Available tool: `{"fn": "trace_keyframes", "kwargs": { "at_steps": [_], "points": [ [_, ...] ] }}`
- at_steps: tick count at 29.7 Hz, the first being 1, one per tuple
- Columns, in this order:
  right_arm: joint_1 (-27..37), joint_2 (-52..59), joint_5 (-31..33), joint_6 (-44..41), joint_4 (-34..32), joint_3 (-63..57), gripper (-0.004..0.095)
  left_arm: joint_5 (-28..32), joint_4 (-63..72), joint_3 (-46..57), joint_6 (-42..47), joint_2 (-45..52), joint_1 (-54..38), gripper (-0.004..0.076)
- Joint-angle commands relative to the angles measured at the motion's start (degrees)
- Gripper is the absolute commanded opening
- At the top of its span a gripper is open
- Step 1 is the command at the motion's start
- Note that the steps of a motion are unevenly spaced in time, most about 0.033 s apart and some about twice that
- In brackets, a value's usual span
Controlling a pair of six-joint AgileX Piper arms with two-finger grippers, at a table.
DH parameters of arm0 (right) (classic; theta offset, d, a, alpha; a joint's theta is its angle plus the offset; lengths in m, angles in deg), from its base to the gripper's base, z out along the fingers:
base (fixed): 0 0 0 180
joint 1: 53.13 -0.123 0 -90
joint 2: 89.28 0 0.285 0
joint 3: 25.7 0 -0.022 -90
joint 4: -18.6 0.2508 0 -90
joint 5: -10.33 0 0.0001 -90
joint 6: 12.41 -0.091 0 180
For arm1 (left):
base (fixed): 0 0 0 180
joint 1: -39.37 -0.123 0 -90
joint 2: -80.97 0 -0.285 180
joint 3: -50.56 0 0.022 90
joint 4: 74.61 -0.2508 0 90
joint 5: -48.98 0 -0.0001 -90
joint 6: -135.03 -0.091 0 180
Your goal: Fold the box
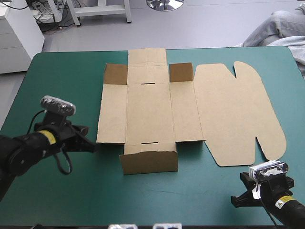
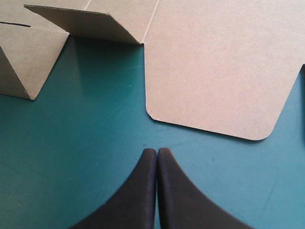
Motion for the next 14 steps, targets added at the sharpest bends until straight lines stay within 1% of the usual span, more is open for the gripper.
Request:
{"fn": "trace_keyframes", "kwargs": {
  "at_steps": [1,4,7,8,11,13,14],
  "points": [
    [-0.19,-0.3,-3.43,0.29,1.23,1.53,-0.0013,4.37,0.32,-6.59,-1.74,-8.32,-0.08,0.0],
    [-0.19,-0.3,-3.43,0.29,1.23,1.53,-0.0013,7.04,0.9,-9.1,-2.81,-14.12,-2.62,0.0],
    [-0.19,-0.3,-3.43,0.29,1.23,1.53,-0.0013,6.17,2.26,-11.49,-3.75,-19.1,-7.64,0.0015],
    [-0.19,-0.3,-3.43,0.29,1.23,1.53,-0.0014,5.58,4.09,-11.92,-5.65,-20.52,-9.45,0.0015],
    [-0.19,-0.3,-3.43,0.29,1.23,1.53,-0.0013,3.32,14.69,-12.17,-15.01,-23.34,-17.01,0.0015],
    [-0.19,-0.3,-3.43,0.29,1.23,1.53,-0.0014,0.49,22.23,-12.17,-21.16,-24.63,-22.89,0.0015],
    [-0.19,-0.3,-3.43,0.29,1.23,1.53,-0.0014,-0.69,25.52,-12.17,-22.88,-25.13,-25.7,0.0014]
  ]
}}
